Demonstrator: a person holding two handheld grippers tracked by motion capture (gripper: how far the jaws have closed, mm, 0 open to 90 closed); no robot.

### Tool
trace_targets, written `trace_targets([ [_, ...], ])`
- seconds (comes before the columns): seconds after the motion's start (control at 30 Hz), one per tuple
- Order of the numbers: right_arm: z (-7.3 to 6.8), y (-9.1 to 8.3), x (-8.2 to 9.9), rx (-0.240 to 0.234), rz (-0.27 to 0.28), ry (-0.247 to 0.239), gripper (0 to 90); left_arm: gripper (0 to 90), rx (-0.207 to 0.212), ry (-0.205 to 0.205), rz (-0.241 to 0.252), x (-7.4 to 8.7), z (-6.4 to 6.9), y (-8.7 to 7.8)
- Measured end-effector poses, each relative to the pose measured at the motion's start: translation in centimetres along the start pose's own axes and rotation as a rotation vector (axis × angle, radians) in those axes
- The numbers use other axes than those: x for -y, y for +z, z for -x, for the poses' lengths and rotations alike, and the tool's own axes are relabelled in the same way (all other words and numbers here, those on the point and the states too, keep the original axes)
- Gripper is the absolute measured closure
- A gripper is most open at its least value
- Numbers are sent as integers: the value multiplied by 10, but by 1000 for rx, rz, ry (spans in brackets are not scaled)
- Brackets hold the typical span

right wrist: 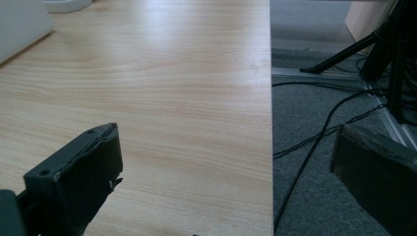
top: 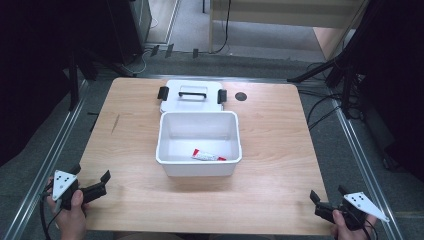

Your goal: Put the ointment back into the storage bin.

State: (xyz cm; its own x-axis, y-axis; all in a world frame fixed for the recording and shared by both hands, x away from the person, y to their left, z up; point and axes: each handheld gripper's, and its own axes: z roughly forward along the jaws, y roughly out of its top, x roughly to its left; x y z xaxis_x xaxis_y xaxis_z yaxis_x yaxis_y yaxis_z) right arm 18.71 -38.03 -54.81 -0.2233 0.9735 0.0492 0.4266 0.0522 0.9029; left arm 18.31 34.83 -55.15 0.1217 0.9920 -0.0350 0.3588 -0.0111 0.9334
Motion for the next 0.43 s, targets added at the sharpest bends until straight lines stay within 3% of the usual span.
trace_targets([
  [0.43, 0, 0, 0, 3, 0, 10, 0, 0, -1, 5, -4, 0, 1, 0],
])
